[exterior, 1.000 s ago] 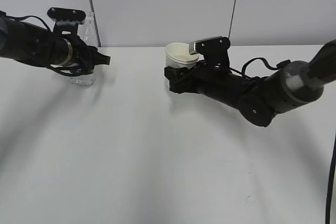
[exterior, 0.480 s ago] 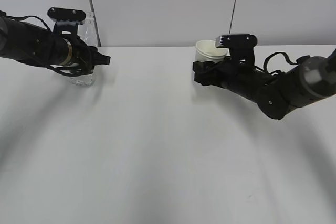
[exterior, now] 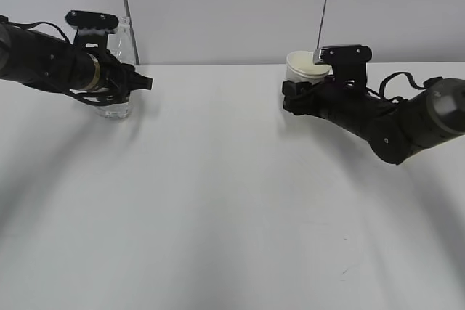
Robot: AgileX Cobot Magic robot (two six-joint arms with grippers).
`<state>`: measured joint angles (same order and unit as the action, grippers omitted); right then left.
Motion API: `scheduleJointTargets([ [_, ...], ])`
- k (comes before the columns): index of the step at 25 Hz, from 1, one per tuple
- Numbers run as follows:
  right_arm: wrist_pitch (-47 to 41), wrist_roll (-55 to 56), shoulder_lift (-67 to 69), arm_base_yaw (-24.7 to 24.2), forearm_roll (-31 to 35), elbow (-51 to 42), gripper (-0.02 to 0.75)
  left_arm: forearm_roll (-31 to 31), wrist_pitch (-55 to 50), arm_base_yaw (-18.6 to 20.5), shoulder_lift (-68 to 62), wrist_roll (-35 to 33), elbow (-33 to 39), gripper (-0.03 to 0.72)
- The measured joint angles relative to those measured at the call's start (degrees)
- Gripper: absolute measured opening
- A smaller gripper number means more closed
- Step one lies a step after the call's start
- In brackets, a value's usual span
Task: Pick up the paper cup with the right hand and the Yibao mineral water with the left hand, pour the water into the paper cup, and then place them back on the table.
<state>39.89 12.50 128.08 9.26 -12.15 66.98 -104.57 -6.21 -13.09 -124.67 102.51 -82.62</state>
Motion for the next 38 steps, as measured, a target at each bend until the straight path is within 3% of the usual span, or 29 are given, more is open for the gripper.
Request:
scheduleJointTargets([
  [38,12.47,-4.29,8.10,-0.13,3.85,0.00,0.496,-0.04,0.00,0.00,-0.10,0.00,0.00,0.336],
])
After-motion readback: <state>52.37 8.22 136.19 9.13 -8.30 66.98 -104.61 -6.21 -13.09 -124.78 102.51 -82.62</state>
